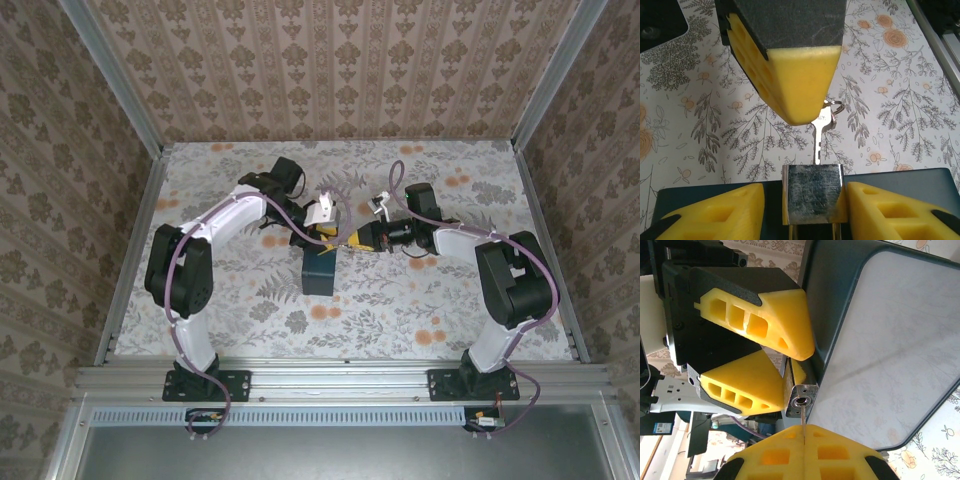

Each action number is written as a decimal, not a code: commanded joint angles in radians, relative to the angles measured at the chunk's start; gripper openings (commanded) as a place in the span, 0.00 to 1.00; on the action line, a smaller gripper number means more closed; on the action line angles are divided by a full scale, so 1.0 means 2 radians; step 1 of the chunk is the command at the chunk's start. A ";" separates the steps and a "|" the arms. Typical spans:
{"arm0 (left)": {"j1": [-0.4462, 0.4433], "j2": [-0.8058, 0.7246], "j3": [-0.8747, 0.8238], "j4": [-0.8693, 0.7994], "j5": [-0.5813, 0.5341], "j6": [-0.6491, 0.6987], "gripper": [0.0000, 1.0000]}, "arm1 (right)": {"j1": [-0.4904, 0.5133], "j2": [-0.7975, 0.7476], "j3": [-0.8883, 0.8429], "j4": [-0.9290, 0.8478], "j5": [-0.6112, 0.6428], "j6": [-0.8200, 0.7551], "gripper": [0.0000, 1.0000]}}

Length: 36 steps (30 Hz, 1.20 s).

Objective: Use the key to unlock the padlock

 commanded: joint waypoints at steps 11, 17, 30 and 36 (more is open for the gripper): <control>-0.013 0.007 0.023 -0.026 0.012 0.008 0.32 | 0.004 -0.003 -0.003 0.015 0.001 -0.002 0.00; -0.009 0.002 0.019 -0.026 0.003 0.002 0.42 | 0.005 0.000 -0.003 0.018 0.008 0.000 0.00; -0.020 0.012 0.022 -0.036 -0.017 0.000 0.40 | 0.013 0.000 -0.005 0.036 0.017 0.006 0.00; -0.020 0.011 0.023 -0.033 -0.018 -0.002 0.35 | 0.016 -0.001 -0.009 0.048 0.023 0.002 0.00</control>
